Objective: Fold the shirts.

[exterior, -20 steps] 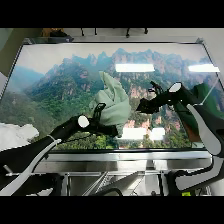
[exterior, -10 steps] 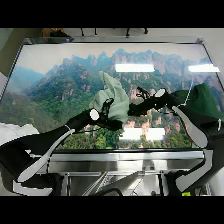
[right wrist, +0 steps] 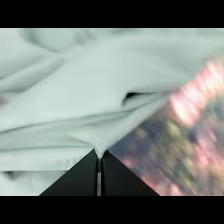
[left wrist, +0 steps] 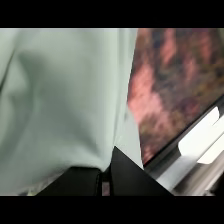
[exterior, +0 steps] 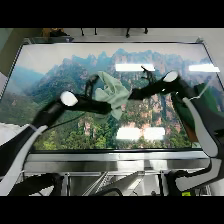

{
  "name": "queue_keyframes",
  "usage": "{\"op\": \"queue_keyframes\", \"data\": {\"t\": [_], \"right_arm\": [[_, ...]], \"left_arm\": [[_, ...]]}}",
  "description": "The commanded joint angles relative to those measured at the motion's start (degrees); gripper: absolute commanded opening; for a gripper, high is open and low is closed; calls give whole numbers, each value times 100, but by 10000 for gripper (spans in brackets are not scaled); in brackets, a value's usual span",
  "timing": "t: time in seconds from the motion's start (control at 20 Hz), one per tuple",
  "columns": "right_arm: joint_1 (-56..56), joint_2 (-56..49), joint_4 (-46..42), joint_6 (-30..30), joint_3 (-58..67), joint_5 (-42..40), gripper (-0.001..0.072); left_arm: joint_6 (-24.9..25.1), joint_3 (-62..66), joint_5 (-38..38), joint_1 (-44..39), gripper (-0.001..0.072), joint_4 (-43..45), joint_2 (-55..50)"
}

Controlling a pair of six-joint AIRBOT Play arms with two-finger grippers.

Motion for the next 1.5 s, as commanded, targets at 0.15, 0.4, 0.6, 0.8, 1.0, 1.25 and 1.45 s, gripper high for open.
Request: {"op": "queue_keyframes", "data": {"t": [0.15, 0.4, 0.6, 0.8, 1.0, 1.25, 1.45], "right_arm": [[-85, 2103, 308, -286, 2765, 166, 15], [-87, 2883, 299, -573, 3018, -398, 15], [-87, 2269, 315, -442, 2975, -4, 15], [-85, 1071, 310, -448, 2531, 264, 15], [-85, -706, 289, -485, 2319, 81, 15], [-356, -2411, 264, -79, 2326, -459, 476], [-1226, -2277, 264, 160, 2319, 809, 431]], "left_arm": [[-7, 3355, -1397, 737, 9, 98, 1849], [-17, 5073, -1777, 741, 14, 87, 1954], [-50, 4065, -1784, 739, 14, 90, 1827], [216, 2955, -1403, 741, 14, 94, 866], [769, 2396, -446, 879, 14, 94, -595], [699, 3010, -601, 1572, 682, 83, -2232], [702, 3866, -2024, 2533, 681, 264, -2577]]}}
